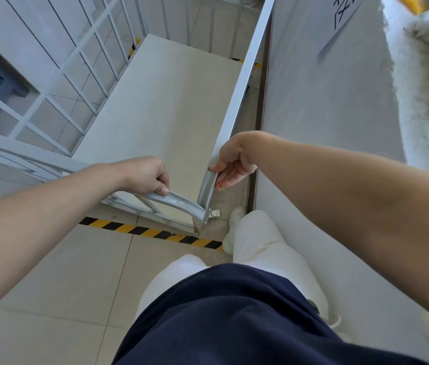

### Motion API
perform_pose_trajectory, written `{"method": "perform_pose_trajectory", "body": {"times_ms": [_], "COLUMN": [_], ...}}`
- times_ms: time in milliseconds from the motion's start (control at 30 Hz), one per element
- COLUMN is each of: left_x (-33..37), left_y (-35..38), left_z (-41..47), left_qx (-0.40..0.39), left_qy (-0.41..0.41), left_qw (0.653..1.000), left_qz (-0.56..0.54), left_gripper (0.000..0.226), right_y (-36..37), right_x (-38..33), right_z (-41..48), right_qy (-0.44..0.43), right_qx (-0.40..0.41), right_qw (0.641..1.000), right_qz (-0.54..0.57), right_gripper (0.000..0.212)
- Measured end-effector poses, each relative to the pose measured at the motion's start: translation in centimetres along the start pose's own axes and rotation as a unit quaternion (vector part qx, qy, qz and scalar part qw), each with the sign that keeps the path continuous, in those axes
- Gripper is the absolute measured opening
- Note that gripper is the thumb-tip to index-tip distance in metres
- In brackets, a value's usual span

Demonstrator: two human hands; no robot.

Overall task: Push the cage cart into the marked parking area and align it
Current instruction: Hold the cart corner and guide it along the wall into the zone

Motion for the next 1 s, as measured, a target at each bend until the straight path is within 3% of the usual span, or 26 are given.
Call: {"method": "perform_pose_trajectory", "body": {"times_ms": [333,733,1000], "left_x": [0.5,-0.9,-3.1], "left_y": [0.2,0.6,2.0], "left_z": [-0.7,-1.9,-2.9], "left_qx": [0.012,0.016,0.095], "left_qy": [-0.068,-0.038,-0.061], "left_qw": [0.997,0.998,0.983], "left_qz": [-0.031,-0.041,-0.143], "left_gripper": [0.018,0.018,0.015], "right_y": [0.2,2.0,2.6], "right_x": [-0.6,-0.3,-1.7], "right_z": [-0.8,-0.6,-0.4], "right_qy": [0.035,0.022,0.032], "right_qx": [-0.026,-0.011,-0.048], "right_qw": [0.998,1.0,0.998], "right_qz": [-0.047,-0.02,-0.021], "right_gripper": [0.021,0.019,0.016]}}
Point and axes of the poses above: each hand's wrist, its own z-axis towards the middle knuckle, its own y-axis out of the palm, x = y × z, the point moved 2 cm from there along z, towards the middle knuckle, and after that the axes turned 6 degrees about y, right-handed, at the moved point
